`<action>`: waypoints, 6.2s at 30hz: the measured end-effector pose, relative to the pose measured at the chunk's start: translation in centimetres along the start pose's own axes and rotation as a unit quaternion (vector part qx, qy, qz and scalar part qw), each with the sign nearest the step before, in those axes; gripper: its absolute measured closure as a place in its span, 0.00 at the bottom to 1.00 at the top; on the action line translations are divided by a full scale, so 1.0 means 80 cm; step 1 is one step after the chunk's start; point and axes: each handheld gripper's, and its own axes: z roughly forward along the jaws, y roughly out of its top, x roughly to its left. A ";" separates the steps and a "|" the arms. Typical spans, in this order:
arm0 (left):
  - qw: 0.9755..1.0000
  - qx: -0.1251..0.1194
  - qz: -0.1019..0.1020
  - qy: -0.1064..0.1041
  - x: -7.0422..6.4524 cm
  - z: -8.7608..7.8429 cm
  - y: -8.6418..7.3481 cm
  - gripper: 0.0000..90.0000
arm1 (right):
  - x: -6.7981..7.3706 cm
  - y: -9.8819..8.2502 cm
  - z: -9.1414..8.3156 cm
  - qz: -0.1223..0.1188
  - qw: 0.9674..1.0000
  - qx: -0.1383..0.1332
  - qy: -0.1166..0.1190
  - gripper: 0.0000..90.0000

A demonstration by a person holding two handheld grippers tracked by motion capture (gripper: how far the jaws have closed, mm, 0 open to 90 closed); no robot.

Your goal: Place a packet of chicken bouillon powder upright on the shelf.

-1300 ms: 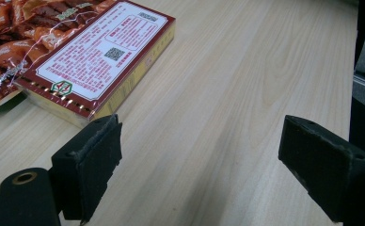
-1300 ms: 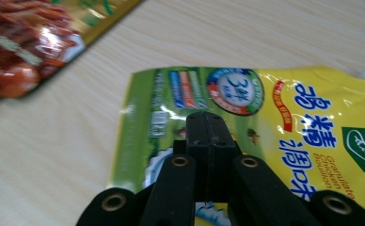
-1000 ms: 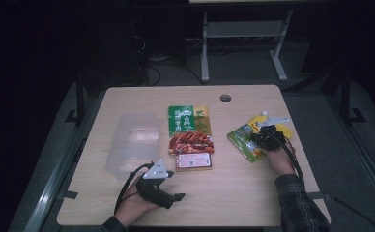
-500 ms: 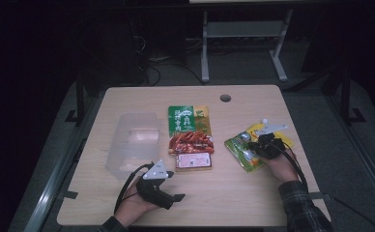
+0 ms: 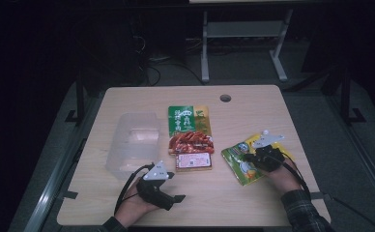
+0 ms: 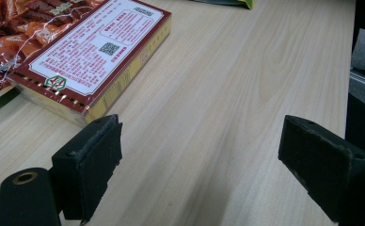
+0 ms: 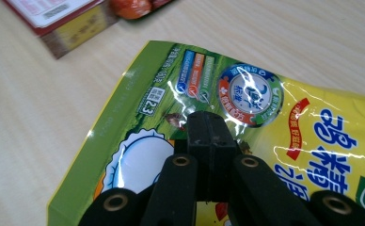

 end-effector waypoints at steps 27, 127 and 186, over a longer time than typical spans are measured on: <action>1.000 -0.005 -0.007 0.002 0.004 -0.004 -0.001 0.15 | -0.020 0.025 0.050 0.020 0.999 -0.019 -0.017 1.00; 0.996 0.067 0.010 -0.060 -0.011 0.125 0.075 0.36 | 0.083 -0.077 -0.064 0.013 0.996 0.014 0.089 1.00; 0.988 -0.143 -0.056 -0.032 0.028 -0.001 0.123 0.98 | 0.075 -0.018 -0.046 0.081 0.975 -0.137 0.156 0.40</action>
